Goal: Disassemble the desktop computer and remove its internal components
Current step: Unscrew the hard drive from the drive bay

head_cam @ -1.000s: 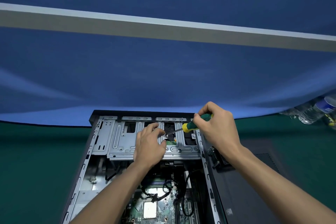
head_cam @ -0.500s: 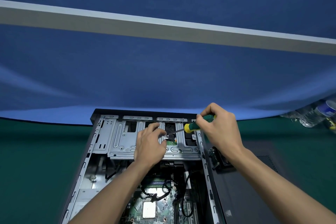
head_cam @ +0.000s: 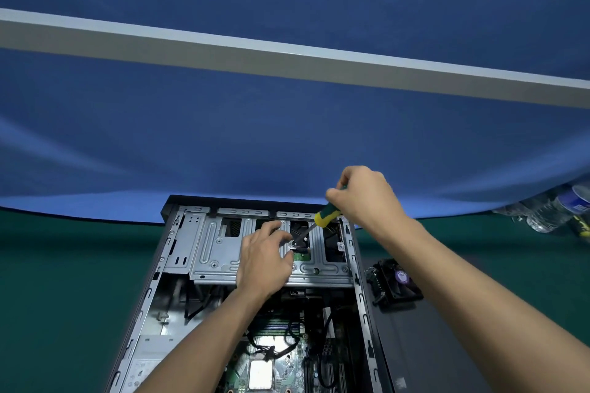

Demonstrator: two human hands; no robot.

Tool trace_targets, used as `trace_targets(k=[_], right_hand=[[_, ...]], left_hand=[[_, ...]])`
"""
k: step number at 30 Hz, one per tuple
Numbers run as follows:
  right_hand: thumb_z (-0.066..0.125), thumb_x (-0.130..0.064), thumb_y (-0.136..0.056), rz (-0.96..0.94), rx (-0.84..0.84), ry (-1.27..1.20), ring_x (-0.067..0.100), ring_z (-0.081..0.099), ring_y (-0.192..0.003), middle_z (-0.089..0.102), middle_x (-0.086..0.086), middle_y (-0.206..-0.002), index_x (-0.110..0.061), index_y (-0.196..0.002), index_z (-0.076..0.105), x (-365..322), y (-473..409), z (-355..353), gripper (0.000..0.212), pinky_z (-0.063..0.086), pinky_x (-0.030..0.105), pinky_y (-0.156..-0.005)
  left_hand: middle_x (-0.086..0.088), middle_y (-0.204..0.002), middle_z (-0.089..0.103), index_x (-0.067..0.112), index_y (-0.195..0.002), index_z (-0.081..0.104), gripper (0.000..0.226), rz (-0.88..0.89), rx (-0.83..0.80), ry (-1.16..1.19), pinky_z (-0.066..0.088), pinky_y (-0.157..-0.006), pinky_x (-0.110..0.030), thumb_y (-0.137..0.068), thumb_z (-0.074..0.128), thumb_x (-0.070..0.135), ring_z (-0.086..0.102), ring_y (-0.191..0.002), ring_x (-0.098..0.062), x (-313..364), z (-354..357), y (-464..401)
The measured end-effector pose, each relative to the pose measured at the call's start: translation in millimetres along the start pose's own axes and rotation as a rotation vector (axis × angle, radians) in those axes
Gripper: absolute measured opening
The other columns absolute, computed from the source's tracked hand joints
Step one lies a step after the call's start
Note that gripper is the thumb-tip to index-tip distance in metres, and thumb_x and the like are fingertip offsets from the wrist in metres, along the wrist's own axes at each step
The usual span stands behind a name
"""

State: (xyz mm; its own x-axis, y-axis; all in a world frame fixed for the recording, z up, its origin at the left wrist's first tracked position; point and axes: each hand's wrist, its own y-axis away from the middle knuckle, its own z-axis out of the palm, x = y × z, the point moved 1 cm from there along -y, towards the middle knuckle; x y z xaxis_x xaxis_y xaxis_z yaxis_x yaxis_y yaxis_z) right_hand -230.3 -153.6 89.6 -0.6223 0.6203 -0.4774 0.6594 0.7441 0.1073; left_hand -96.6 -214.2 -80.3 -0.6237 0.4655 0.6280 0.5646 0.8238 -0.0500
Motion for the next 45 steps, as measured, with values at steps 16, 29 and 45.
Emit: trace_targets(k=[16,29,45], right_hand=[[0.048,-0.037,-0.092,-0.097,-0.119,0.223,0.026,0.047,-0.072,0.046,0.002,-0.073,-0.012,-0.094,0.04,-43,-14,0,0.026,0.029,0.031,-0.05],[0.042,-0.038,-0.097,-0.095,-0.239,0.464,0.024,0.056,-0.071,0.051,0.0,-0.068,-0.024,-0.064,0.037,-70,1,-2,0.036,0.034,0.026,-0.057],[0.053,-0.023,-0.09,-0.111,-0.224,0.362,0.022,0.044,-0.07,0.043,0.003,-0.077,-0.011,-0.093,0.036,-68,4,2,0.022,0.028,0.029,-0.047]], left_hand=[[0.014,-0.137,0.041,0.028,-0.112,0.059,0.03,0.03,-0.006,-0.025,0.02,-0.101,-0.023,-0.082,0.057,0.029,0.036,-0.122,-0.017,1,-2,0],[0.012,-0.132,0.045,0.027,-0.111,0.062,0.028,0.069,0.033,-0.059,0.024,-0.1,-0.021,-0.083,0.061,0.025,0.045,-0.114,-0.018,4,-6,3],[0.011,-0.132,0.045,0.027,-0.112,0.061,0.032,0.081,0.036,-0.067,0.021,-0.101,-0.022,-0.08,0.061,0.023,0.044,-0.117,-0.017,6,-5,3]])
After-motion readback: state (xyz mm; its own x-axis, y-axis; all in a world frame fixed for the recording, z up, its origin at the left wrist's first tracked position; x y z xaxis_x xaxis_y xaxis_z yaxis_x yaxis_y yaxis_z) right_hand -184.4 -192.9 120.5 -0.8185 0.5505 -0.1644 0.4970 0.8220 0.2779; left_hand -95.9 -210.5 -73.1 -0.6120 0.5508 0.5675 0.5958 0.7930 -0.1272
